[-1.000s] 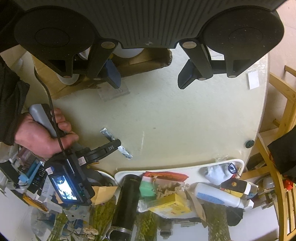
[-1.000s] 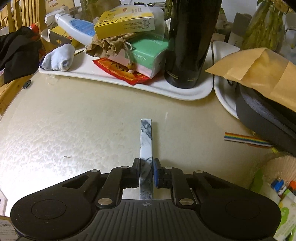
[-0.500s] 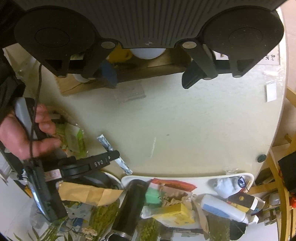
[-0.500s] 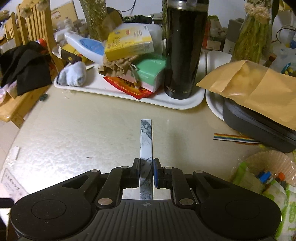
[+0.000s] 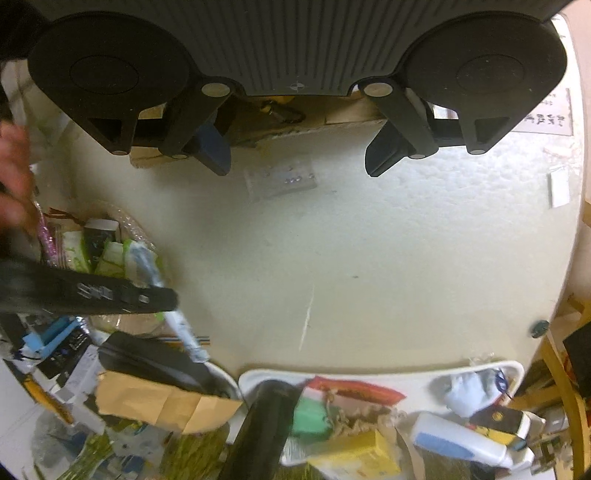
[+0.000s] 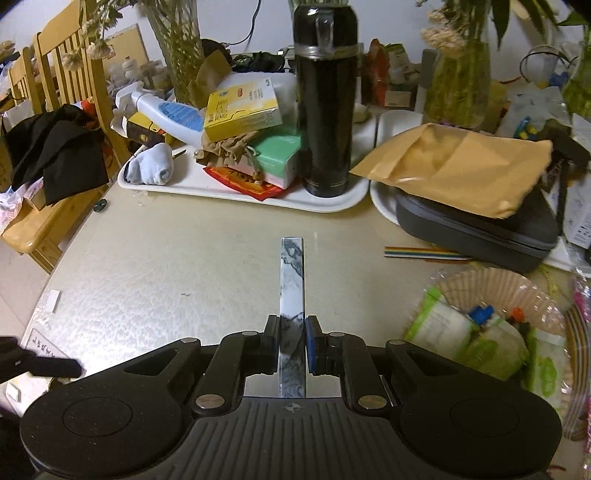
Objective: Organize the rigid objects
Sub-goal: 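Grasp clear plastic bead case with left gripper while right gripper holds strip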
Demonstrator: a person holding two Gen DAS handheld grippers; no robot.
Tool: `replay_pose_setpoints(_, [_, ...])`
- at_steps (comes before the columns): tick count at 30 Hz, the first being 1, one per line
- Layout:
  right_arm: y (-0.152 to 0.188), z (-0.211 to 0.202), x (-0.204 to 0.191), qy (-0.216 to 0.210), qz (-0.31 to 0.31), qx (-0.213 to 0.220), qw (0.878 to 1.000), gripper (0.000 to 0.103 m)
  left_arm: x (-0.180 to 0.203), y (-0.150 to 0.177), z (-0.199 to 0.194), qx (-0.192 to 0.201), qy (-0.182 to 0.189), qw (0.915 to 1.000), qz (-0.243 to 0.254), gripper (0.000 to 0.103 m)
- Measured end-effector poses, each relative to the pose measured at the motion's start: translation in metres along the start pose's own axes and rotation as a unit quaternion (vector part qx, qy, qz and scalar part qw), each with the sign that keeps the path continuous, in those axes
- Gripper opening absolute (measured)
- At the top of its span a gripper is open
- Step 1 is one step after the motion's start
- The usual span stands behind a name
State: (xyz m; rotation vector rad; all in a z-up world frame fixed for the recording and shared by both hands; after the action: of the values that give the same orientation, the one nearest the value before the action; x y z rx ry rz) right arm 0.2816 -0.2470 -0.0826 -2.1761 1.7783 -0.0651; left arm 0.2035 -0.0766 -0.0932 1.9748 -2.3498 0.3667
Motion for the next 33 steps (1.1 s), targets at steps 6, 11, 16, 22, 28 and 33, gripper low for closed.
replay_pose_setpoints(6, [0.017, -0.023, 0.010, 0.000, 0.009, 0.018, 1.000, 0.017, 0.012, -0.020, 0.029, -0.035, -0.013, 0.9992, -0.011, 0.080])
replay_pose_setpoints(11, [0.026, -0.040, 0.018, -0.011, 0.019, 0.035, 0.999, 0.017, 0.021, -0.029, 0.056, -0.058, -0.032, 0.9976, -0.019, 0.080])
replay_pose_setpoints(16, [0.030, -0.046, 0.023, -0.017, 0.024, 0.044, 0.999, 0.017, 0.029, -0.033, 0.077, -0.075, -0.064, 0.9948, -0.023, 0.079])
replay_pose_setpoints(22, [0.034, -0.048, 0.028, -0.023, 0.027, 0.045, 0.998, 0.017, 0.038, -0.036, 0.089, -0.076, -0.084, 0.9932, -0.026, 0.074])
replay_pose_setpoints(28, [0.037, -0.047, 0.029, -0.038, 0.030, 0.038, 0.998, 0.017, 0.041, -0.031, 0.090, -0.075, -0.103, 0.9916, -0.020, 0.068])
replay_pose_setpoints(33, [0.040, -0.045, 0.029, -0.035, 0.032, 0.031, 0.998, 0.017, 0.038, -0.032, 0.084, -0.061, -0.113, 0.9918, -0.004, 0.068])
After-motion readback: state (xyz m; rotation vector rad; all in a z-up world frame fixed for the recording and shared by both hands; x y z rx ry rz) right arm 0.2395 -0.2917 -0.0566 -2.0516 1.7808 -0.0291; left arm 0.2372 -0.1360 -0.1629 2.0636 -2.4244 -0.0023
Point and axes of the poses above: each gripper's, at about its wrist camera, not at the fingertips, and z roughly the way its jaws point, x to its right, y to its underside, the point moved 4 cm from there along z, roughly the way its jaws point, and after that the axes turned 13 degrees about -x, right-handed, at the moved point
